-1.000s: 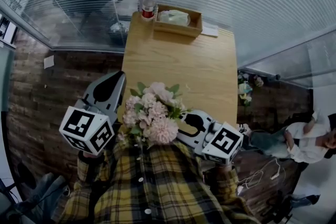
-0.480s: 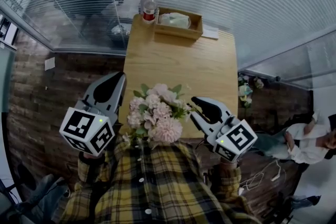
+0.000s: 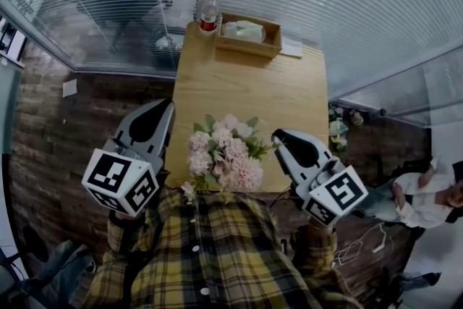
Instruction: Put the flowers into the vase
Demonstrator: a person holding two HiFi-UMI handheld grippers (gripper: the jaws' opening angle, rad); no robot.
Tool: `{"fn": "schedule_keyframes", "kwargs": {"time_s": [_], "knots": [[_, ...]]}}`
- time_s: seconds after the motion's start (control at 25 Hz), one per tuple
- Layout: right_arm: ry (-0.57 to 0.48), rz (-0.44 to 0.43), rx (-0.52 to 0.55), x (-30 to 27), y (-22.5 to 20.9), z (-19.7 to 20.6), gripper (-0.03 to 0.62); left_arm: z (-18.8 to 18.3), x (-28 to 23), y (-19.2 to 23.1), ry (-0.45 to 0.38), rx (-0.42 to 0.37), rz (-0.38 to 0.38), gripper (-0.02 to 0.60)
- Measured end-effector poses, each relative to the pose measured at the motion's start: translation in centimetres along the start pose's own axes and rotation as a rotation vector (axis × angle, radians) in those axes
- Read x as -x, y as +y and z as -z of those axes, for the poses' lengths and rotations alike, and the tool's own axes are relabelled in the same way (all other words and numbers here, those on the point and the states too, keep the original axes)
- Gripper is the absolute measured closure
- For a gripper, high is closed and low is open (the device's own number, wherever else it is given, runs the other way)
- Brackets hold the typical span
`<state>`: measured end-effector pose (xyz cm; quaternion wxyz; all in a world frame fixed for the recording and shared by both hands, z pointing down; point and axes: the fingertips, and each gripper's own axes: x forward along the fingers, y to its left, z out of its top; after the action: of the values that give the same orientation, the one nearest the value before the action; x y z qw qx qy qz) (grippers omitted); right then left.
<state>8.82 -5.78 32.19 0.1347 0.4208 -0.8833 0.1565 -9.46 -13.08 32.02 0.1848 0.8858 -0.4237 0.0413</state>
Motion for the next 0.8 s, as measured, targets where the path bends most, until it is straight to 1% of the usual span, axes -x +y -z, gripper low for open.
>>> {"fn": "schedule_keyframes", "kwargs": {"time_s": [0.2,0.48,0.8], "knots": [[-0.061,0.017,-0.03,0.4,-2.5,-1.7,0.56,0.2,-2.1,0.0,0.013,-0.004,0.008,0.571],[-0.109,0.049,-0.015,0.2,-3.5,-3.9,0.58,-0.3,-2.6,0.2,0.011,-0.006,0.016,0.571],[-0.143,0.052,-0.007,-0.7,-4.2,-5.7,0.58,-0.6,-3.1,0.5,0.01,-0.004,0.014,0.571]]}}
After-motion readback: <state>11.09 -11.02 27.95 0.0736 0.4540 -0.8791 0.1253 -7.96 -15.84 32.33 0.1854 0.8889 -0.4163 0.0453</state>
